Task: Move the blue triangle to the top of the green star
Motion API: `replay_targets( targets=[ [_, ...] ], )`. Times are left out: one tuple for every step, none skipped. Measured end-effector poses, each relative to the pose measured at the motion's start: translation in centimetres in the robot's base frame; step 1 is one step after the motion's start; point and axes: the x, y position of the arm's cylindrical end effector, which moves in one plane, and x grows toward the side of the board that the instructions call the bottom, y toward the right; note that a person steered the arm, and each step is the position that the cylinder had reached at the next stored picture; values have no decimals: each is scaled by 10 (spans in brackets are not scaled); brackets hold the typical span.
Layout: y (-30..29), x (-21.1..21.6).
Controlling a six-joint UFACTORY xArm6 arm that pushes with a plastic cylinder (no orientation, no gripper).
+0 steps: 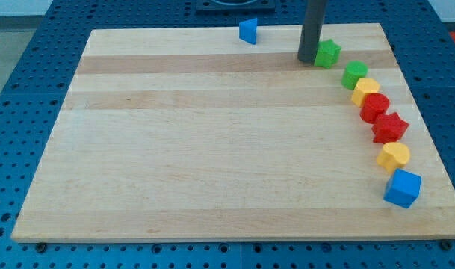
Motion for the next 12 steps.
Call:
replay_targets(
  targets=[
    [19, 0],
    [34, 0],
    [45, 0],
    [47, 0],
    [5, 6],
    [-44, 28],
    [-83, 40],
    [-119, 42],
    [-147, 35],
    [-150, -19],
    [-150, -95],
    [-149, -97]
  ],
)
